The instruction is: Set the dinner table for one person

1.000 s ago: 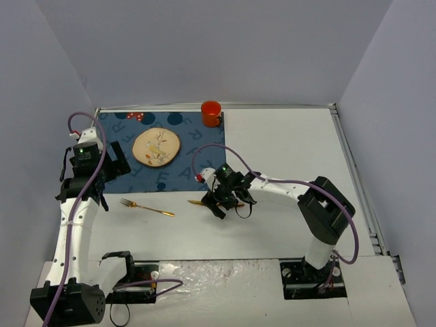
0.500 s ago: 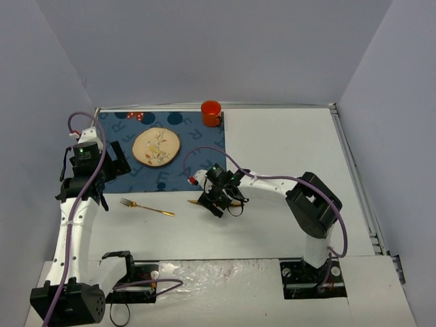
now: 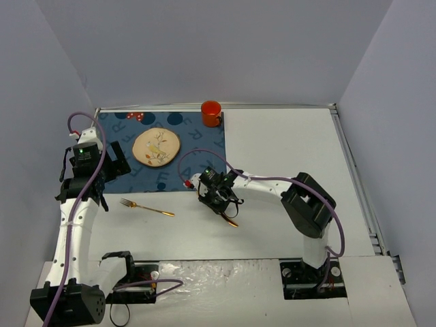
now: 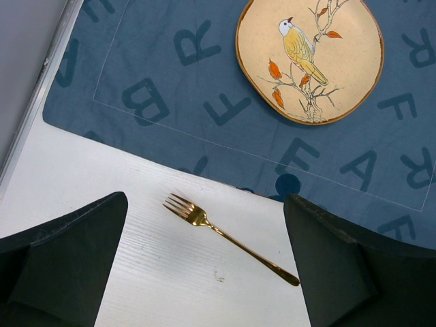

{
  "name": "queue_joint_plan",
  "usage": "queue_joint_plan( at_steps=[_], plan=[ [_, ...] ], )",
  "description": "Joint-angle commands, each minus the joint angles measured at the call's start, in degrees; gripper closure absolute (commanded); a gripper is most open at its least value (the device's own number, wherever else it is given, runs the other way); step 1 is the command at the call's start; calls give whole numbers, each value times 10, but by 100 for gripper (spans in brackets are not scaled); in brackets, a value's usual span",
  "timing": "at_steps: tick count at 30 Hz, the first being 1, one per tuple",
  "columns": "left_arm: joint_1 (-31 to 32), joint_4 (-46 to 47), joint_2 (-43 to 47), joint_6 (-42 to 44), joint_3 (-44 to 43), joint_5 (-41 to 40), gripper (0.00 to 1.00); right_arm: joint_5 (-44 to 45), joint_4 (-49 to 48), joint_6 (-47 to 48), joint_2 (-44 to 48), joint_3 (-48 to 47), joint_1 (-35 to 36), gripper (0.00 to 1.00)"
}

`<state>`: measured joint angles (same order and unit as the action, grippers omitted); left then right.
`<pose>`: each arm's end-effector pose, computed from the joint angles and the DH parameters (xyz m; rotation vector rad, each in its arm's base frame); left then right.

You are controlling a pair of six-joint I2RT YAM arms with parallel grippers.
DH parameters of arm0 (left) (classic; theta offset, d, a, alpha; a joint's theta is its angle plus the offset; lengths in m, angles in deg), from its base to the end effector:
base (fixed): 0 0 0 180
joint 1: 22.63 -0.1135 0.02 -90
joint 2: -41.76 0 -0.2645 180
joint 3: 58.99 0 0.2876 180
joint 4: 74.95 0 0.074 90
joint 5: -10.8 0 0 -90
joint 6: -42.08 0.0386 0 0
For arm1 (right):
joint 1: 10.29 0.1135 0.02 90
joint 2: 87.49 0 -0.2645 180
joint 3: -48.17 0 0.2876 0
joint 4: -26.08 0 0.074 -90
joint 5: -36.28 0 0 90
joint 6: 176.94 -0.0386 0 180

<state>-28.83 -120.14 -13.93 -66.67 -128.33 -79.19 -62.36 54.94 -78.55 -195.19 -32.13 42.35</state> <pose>0.2449 0.0266 0.3409 -0.4587 2.0739 -0.1301 0.2491 0.3358 0.1399 -1.3770 2.2185 0.4808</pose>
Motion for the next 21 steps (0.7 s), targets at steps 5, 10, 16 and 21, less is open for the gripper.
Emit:
queue_joint_plan(
  at_steps=[5, 10, 16, 21],
  plan=[
    [-5, 23, 14, -2, -6, -2, 3, 32, 64, -95, -31, -3, -2, 91],
    [-5, 23, 15, -2, -6, -2, 3, 45, 65, -111, -34, 4, -1, 74],
    [-5, 23, 18, -1, -6, -2, 3, 50, 77, -120, -25, 12, 0, 74],
    [-5, 23, 19, -1, -6, -3, 3, 68, 96, -121, -32, 6, 3, 75]
  ],
)
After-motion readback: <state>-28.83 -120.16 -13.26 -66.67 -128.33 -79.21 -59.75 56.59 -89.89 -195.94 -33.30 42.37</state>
